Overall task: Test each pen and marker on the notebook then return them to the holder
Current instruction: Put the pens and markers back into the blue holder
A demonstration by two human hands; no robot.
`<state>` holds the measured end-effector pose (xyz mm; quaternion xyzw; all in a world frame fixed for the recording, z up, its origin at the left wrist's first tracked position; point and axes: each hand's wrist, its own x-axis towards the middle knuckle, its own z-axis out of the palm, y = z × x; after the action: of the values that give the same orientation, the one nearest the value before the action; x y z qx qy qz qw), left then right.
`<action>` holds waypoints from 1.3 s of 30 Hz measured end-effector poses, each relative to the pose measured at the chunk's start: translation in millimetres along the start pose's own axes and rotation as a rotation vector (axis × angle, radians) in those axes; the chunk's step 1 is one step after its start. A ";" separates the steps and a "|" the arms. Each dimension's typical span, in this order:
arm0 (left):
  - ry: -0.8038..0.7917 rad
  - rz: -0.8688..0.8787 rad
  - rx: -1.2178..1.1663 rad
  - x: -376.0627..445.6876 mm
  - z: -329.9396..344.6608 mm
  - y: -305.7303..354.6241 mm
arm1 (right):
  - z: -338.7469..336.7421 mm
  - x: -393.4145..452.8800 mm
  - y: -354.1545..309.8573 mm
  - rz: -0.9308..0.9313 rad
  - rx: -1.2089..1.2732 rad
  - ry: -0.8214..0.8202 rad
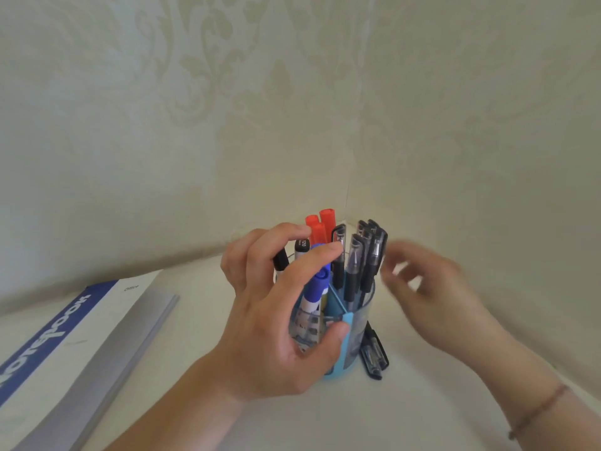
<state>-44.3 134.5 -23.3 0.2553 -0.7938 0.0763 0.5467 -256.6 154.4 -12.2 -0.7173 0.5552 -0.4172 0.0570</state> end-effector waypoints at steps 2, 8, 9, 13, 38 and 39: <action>0.003 0.005 -0.004 -0.3 0.1 -0.6 | 9.2 -1.0 14.2 0.021 -0.225 -0.296; 0.004 0.001 0.002 -0.2 -0.2 -1.9 | 3.9 -1.3 32.5 0.110 -0.312 -0.554; 0.003 0.001 0.002 -0.1 0.0 -2.0 | 2.3 -1.9 37.3 0.107 -0.322 -0.565; 0.008 0.007 -0.005 0.3 0.2 -1.4 | -11.3 1.5 43.0 0.020 -0.368 -0.510; 0.016 0.017 -0.014 0.7 0.0 -1.7 | -13.9 -7.2 20.4 -0.088 -0.287 -0.651; 0.015 0.016 -0.012 0.4 -0.3 -1.9 | -9.5 -8.6 21.3 -0.070 -0.285 -0.744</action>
<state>-43.2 132.9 -23.2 0.2450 -0.7922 0.0778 0.5536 -279.2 157.3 -22.2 -0.8386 0.5242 -0.0491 0.1399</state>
